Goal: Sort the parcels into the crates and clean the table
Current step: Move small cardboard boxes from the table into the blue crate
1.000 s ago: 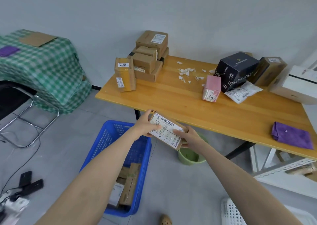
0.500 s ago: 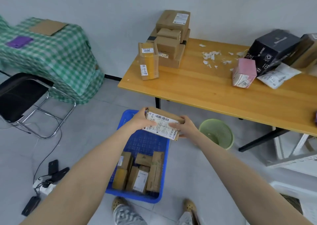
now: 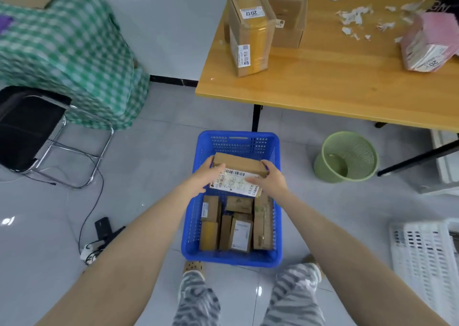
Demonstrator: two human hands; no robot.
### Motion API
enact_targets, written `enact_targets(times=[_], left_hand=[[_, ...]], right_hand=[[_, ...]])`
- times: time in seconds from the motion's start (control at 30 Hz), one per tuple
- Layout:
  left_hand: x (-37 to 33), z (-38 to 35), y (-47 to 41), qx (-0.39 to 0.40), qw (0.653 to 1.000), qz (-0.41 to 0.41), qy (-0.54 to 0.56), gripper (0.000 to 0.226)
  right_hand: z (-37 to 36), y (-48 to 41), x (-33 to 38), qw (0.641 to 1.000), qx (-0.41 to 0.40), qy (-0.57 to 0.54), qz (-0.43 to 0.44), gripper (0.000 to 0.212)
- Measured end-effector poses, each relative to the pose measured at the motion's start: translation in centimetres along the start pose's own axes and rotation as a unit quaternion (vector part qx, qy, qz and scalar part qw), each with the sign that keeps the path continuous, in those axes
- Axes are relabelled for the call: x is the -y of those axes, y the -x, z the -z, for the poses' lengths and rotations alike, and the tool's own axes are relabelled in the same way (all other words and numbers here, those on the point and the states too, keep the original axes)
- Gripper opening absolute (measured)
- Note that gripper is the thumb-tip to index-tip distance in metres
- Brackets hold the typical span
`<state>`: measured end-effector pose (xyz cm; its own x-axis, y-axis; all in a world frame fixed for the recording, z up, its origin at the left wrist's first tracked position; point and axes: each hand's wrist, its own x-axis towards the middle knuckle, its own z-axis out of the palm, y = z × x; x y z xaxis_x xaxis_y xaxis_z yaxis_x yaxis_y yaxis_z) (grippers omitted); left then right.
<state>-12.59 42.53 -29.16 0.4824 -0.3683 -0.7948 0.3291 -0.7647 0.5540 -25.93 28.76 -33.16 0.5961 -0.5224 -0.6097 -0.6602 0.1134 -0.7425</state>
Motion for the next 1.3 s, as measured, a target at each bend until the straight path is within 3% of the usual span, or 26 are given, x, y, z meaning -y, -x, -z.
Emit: enact_targets(times=[0.13, 0.23, 0.37, 0.57, 0.77, 0.83, 0.93, 1.17, 1.3], left_hand=[[2.2, -0.9, -3.5, 0.014, 1.000, -0.009, 0.018, 0.058], [4.9, -1.7, -8.0, -0.022, 0.999, -0.029, 0.014, 0.054], [11.6, -3.2, -14.8, -0.051, 0.999, 0.005, -0.004, 0.048], [21.1, -5.4, -23.1, -0.021, 0.998, 0.058, -0.026, 0.047], [25.0, -7.5, -29.1, 0.018, 0.995, 0.087, -0.041, 0.064], [26.0, -8.3, -30.5, 0.029, 0.993, 0.089, -0.066, 0.066], [26.7, -9.2, -31.7, 0.046, 0.992, 0.079, -0.091, 0.071], [27.9, -11.4, -35.0, -0.002, 0.997, 0.038, -0.063, 0.077], [28.4, -12.3, -35.7, 0.009, 0.996, 0.046, -0.074, 0.072]], right_hand=[[-2.2, -3.1, -2.6, 0.999, -0.014, 0.020, -0.033, 0.078], [-4.1, -6.0, -5.9, 0.997, 0.004, -0.002, -0.083, 0.069], [-8.0, -9.9, -13.1, 0.991, 0.021, -0.014, -0.131, 0.046], [-13.2, -15.0, -22.4, 0.989, -0.019, 0.028, -0.145, 0.033], [-15.7, -18.8, -26.4, 0.983, 0.055, 0.067, -0.159, 0.058], [-16.7, -19.6, -27.6, 0.982, 0.070, 0.082, -0.154, 0.076], [-17.7, -20.4, -29.6, 0.971, 0.110, 0.150, -0.149, 0.065], [-18.5, -23.6, -32.5, 0.977, 0.068, 0.146, -0.138, 0.078], [-18.0, -24.1, -33.3, 0.967, 0.101, 0.165, -0.166, 0.079]])
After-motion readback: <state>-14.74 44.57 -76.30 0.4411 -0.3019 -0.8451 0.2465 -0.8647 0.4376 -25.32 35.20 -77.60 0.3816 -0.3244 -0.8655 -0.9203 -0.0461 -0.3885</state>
